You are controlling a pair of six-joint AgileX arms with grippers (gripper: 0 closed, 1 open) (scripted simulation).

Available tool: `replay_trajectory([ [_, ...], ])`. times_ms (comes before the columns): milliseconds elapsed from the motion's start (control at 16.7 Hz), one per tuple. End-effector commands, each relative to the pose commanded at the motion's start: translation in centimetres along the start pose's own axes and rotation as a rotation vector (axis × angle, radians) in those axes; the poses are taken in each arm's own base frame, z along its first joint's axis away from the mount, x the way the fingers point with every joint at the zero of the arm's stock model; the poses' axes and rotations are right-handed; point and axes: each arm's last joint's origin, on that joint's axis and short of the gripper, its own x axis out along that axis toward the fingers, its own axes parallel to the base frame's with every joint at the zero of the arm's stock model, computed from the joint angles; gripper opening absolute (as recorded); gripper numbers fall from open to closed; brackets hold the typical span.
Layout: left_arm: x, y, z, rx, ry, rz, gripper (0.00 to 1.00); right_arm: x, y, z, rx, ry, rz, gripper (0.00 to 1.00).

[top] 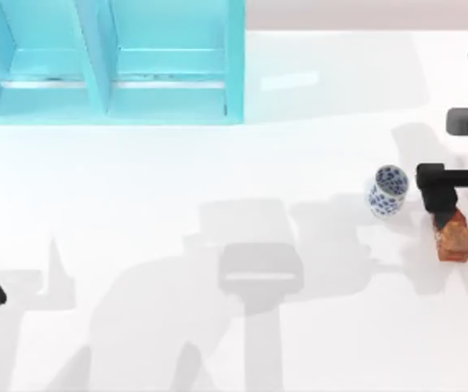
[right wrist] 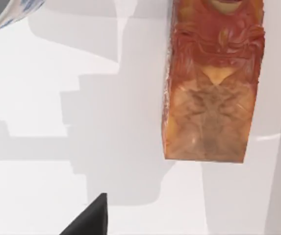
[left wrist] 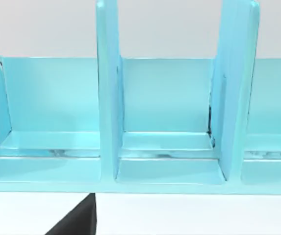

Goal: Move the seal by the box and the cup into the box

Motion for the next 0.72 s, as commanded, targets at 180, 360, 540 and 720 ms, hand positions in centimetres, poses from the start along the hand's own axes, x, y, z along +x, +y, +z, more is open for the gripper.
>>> replay_trajectory([
  [180, 0.0, 0.0, 0.0, 0.000, 0.000, 0.000, 1.00, 0.0, 0.0, 0.0, 0.000, 0.000, 0.000, 1.00],
  [360, 0.0, 0.0, 0.0, 0.000, 0.000, 0.000, 1.00, -0.5, 0.1, 0.1, -0.005, -0.002, 0.001, 1.00],
  [540, 0.0, 0.0, 0.0, 0.000, 0.000, 0.000, 1.00, -3.0, 0.3, 0.5, -0.008, -0.004, 0.000, 1.00],
  [720, 0.0, 0.0, 0.0, 0.000, 0.000, 0.000, 1.00, -6.4, 0.2, 0.5, -0.003, 0.009, -0.004, 1.00],
])
